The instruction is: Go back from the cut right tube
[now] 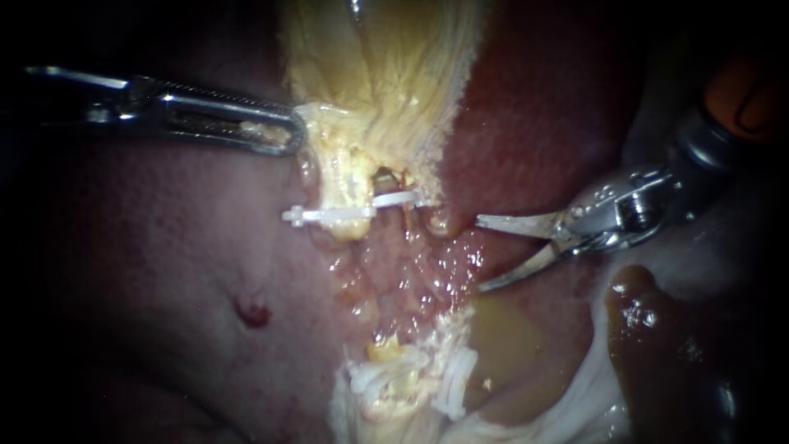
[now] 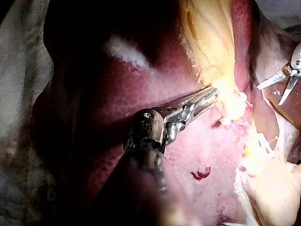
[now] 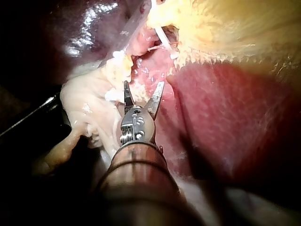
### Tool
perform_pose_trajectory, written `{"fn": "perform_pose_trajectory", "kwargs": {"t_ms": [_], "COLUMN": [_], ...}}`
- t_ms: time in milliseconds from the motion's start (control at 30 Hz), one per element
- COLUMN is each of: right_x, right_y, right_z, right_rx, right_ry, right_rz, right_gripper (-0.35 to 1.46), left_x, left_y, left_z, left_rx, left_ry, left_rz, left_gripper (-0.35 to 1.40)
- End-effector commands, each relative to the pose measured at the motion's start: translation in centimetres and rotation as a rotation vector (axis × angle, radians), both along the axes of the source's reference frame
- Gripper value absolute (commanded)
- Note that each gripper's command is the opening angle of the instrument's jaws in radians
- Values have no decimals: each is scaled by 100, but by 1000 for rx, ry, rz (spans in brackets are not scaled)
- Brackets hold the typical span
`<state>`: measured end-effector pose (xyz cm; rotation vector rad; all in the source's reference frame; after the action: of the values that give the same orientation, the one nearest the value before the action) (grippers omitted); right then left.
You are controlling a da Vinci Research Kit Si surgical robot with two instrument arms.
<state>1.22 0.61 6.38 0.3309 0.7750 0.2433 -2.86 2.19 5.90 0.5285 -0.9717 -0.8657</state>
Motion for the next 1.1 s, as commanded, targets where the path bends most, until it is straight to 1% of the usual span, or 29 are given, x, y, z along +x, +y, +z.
{"fn": "perform_pose_trajectory", "kwargs": {"t_ms": [33, 200, 300, 400, 567, 767, 967, 1100], "right_x": [0, -2, -5, -7, -9, -10, -10, -10], "right_y": [0, 0, 3, 5, 7, 7, 7, 7], "right_z": [0, -1, -3, -6, -9, -10, -10, -10], "right_rx": [-3, -2, 0, -2, 0, 0, 0, 0], "right_ry": [2, 2, 3, 4, 7, 7, 7, 7], "right_rz": [-3, -4, -4, -8, -6, -7, -7, -7], "right_gripper": [143, 143, 143, 143, 143, 143, 143, 145], "left_x": [0, -3, -10, -19, -36, -52, -60, -62], "left_y": [0, 0, -1, -4, -9, -14, -20, -21], "left_z": [0, 2, 7, 12, 25, 44, 56, 57], "left_rx": [0, 0, -3, -6, -3, -1, 1, 1], "left_ry": [0, 2, 4, 7, -1, 7, 19, 18], "left_rz": [0, -2, -5, -8, 4, 21, 37, 39], "left_gripper": [-35, -35, -35, -35, -35, -35, -35, -35]}}
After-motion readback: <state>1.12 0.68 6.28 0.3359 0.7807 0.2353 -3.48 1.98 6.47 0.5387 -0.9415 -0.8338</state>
